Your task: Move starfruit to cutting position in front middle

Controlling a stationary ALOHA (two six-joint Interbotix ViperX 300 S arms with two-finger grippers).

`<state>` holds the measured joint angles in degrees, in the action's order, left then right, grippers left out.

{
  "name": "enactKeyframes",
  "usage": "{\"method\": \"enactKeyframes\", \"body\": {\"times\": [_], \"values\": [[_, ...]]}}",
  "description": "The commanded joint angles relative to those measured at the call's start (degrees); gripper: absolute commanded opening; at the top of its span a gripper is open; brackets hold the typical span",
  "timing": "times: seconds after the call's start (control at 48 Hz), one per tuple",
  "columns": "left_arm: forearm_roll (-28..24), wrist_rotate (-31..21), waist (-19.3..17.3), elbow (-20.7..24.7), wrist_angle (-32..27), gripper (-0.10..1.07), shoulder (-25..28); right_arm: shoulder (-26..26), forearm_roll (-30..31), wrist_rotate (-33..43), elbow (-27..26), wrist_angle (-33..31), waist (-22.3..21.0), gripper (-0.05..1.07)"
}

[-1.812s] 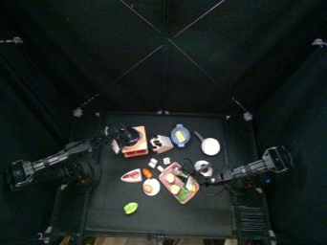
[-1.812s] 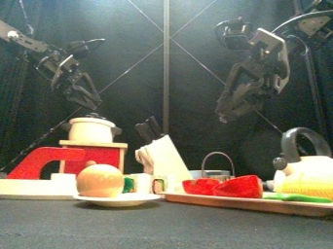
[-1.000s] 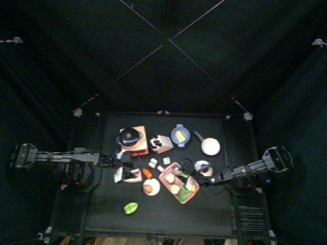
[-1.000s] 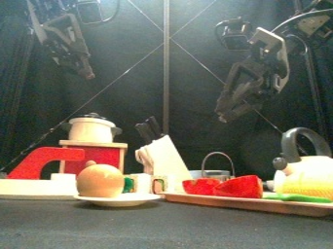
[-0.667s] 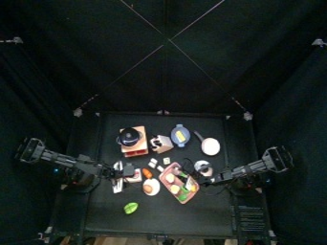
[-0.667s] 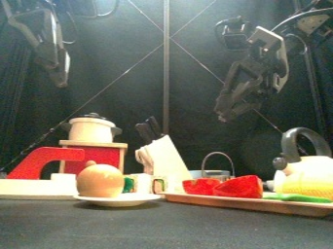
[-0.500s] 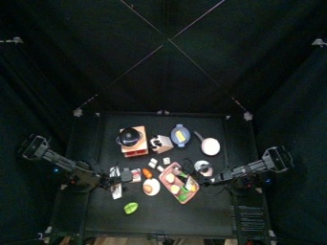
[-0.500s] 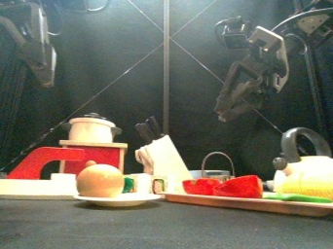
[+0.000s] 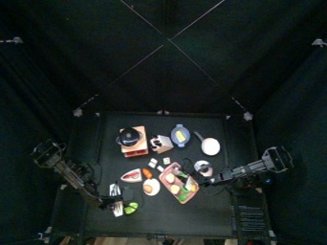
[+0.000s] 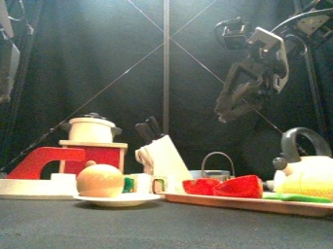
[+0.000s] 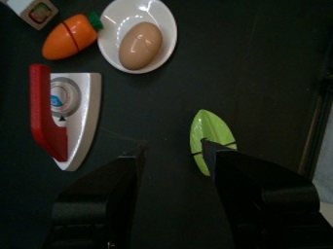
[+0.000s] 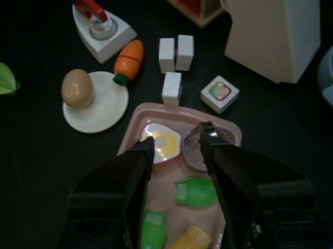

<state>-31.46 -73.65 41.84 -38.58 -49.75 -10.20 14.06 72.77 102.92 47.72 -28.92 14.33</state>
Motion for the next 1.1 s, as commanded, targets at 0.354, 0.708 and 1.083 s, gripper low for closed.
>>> {"method": "enactKeyframes", "body": {"times": [0.354, 0.708, 1.083], "values": [[8.0, -0.6, -0.5, 4.3, 2.2, 1.00, 8.6, 0.0, -0.6, -0.7, -1.7, 0.1, 0.0, 0.80], [9.5, -0.8, -1.1, 4.0, 5.6, 1.00, 10.0, 0.0, -0.7, -0.7, -1.9, 0.1, 0.1, 0.80], [11.9, -0.7, -1.7, 3.8, 6.8, 1.00, 11.7, -0.2, -0.7, -0.6, -1.8, 0.1, 0.1, 0.80]]}}
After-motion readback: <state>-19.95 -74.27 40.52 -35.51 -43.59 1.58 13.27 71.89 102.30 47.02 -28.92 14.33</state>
